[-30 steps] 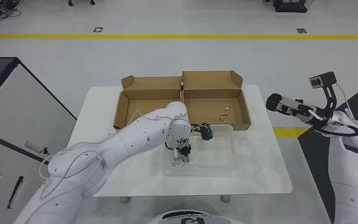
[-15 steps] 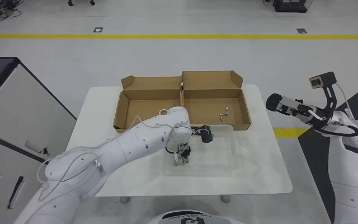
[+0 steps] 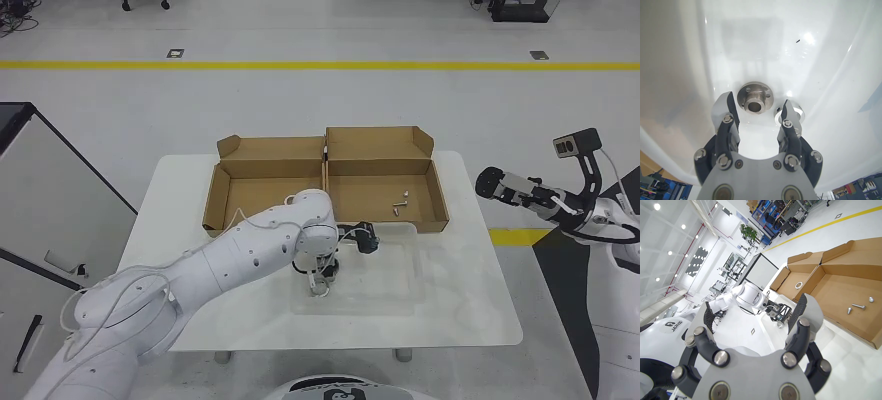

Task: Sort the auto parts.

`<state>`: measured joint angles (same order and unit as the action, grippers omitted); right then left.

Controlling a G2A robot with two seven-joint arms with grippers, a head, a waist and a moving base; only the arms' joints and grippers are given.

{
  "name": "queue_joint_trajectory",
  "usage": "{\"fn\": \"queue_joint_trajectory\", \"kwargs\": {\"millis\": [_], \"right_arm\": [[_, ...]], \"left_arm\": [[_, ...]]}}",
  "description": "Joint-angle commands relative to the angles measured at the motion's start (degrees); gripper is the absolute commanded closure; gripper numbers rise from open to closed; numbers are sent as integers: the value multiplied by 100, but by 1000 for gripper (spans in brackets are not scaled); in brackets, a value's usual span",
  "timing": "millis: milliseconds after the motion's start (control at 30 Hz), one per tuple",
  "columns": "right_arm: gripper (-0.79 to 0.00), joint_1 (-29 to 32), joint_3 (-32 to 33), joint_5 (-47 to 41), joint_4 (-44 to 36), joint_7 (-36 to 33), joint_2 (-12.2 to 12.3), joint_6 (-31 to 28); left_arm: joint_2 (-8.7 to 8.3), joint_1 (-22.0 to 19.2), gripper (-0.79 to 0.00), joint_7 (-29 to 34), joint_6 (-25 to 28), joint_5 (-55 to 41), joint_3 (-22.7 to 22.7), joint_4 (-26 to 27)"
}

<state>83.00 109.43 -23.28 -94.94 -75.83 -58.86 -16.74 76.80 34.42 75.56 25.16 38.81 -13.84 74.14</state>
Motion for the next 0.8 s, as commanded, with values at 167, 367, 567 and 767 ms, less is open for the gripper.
{"fn": "queue_joint_trajectory", "kwargs": {"millis": [167, 367, 567, 767], "right_arm": [[-785, 0, 0, 0, 0, 0, 0, 0], [-785, 0, 0, 0, 0, 0, 0, 0], [-785, 0, 0, 0, 0, 0, 0, 0], [-785, 0, 0, 0, 0, 0, 0, 0]], "left_arm": [[32, 16, -477, 11, -21, 105, -38, -55], [84, 18, -453, -27, 13, 120, -64, -215], [157, 19, -446, -46, 64, 115, -69, -369], [211, 20, -440, -10, 62, 141, -77, -442]]}}
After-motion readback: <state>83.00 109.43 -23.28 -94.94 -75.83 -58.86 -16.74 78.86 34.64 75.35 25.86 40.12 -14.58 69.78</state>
